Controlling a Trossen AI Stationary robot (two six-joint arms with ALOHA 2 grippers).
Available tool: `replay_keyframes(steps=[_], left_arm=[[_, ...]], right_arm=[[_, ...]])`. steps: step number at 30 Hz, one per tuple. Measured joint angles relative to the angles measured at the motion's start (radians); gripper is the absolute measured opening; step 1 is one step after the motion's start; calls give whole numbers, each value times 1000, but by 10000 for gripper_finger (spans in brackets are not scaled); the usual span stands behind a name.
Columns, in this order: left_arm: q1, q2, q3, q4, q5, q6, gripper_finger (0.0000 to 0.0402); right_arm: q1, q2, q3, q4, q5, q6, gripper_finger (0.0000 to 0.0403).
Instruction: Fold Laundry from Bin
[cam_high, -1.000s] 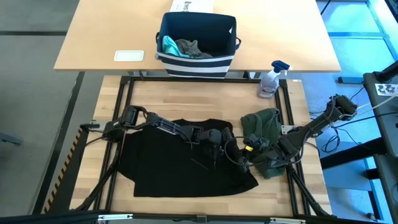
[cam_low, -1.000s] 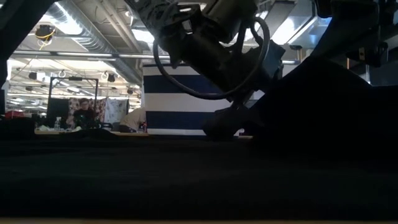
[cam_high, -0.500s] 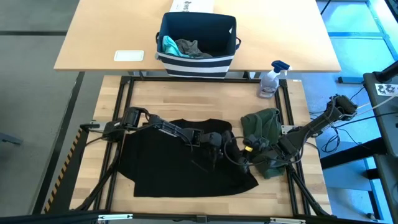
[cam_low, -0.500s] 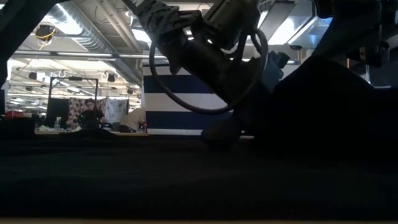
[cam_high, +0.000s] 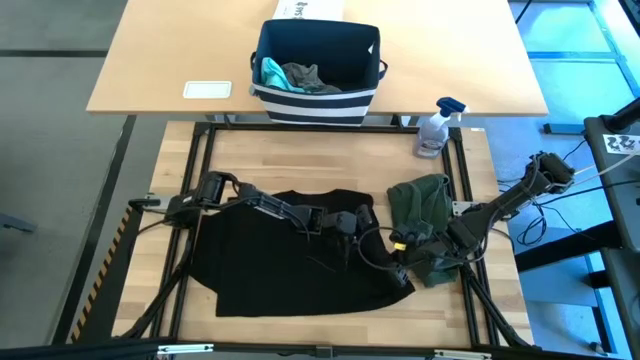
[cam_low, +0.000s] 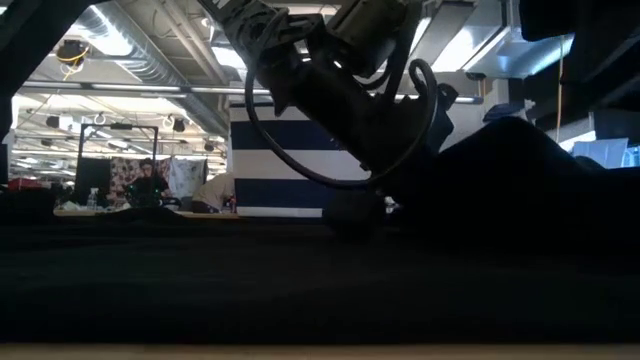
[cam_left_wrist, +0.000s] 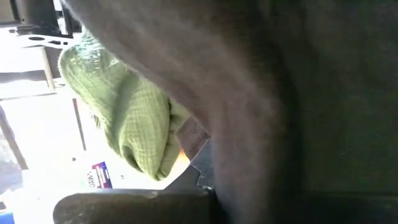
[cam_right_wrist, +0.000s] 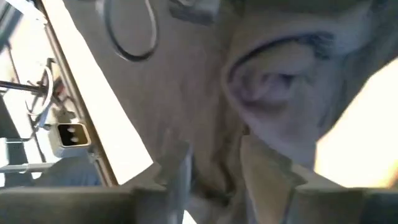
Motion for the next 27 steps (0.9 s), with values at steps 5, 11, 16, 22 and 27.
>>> replay_keyframes(steps=[5, 11, 16, 22, 27], left_arm=[[0, -11, 0, 8, 3, 0, 2], [2, -11, 0, 8, 5, 1, 1], [2, -11, 0, 5, 6, 0, 1], [2, -11, 0, 1, 6, 0, 0], [2, -11, 0, 0, 7, -4, 0]], right_arm=[[-1, 43, 0, -29, 5, 0, 216], [-1, 122, 0, -52, -7, 9, 278], [-1, 140, 0, -118, -24, 51, 294], [-1, 138, -46, -102, -26, 63, 292], [0, 134, -125, 47, -65, 74, 292]])
